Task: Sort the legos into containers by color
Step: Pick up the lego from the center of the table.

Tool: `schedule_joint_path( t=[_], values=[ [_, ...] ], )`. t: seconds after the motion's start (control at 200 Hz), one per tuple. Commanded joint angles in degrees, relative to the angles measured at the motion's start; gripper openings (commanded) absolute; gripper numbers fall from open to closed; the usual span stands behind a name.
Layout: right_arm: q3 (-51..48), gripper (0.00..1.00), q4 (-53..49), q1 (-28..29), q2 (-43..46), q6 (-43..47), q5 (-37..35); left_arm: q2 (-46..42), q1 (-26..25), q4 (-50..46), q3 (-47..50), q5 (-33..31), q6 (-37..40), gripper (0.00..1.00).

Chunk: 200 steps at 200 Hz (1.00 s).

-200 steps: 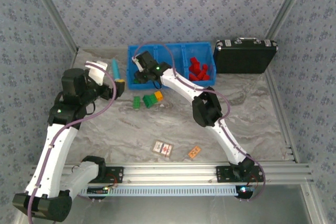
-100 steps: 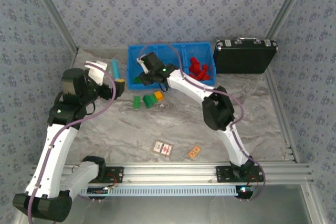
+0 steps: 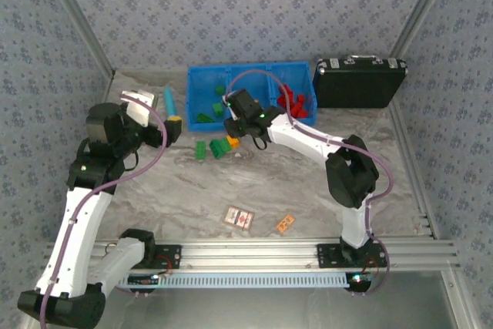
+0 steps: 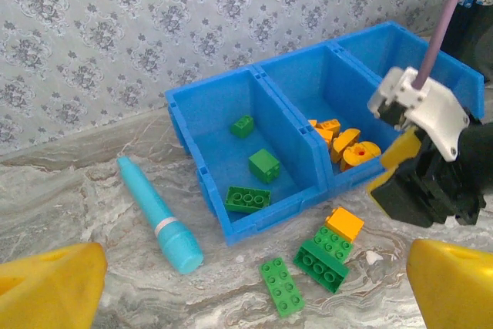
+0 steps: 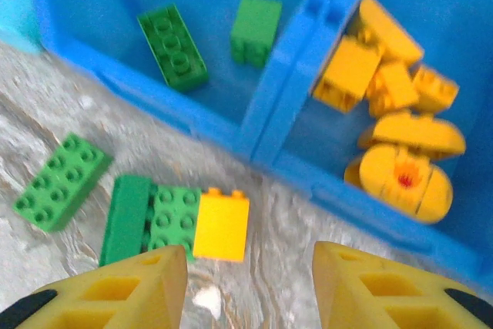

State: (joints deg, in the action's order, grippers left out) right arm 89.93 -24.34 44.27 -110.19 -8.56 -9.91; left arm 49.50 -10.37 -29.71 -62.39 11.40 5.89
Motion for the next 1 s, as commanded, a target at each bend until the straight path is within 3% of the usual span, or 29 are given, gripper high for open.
schedule_joint_path(
  t=[0.0,0.365,0.995],
  values=[
    [-2.97,0.48,0.47,0.36,1.91,-4.38,0.39,-0.63,0.39,1.67,0.08,1.61,-0.79,1.0],
    [-5.6,0.56,4.75,-0.73,-1.87,-12.35,7.65,-0.62,0.39,1.16,-0.19,1.8,-0.88,1.0],
    [-1.98,0.63,5.96,-1.96,-10.05,-14.04,9.46,-1.37,0.44,1.25,0.6,1.69,-0.27,1.0]
  ],
)
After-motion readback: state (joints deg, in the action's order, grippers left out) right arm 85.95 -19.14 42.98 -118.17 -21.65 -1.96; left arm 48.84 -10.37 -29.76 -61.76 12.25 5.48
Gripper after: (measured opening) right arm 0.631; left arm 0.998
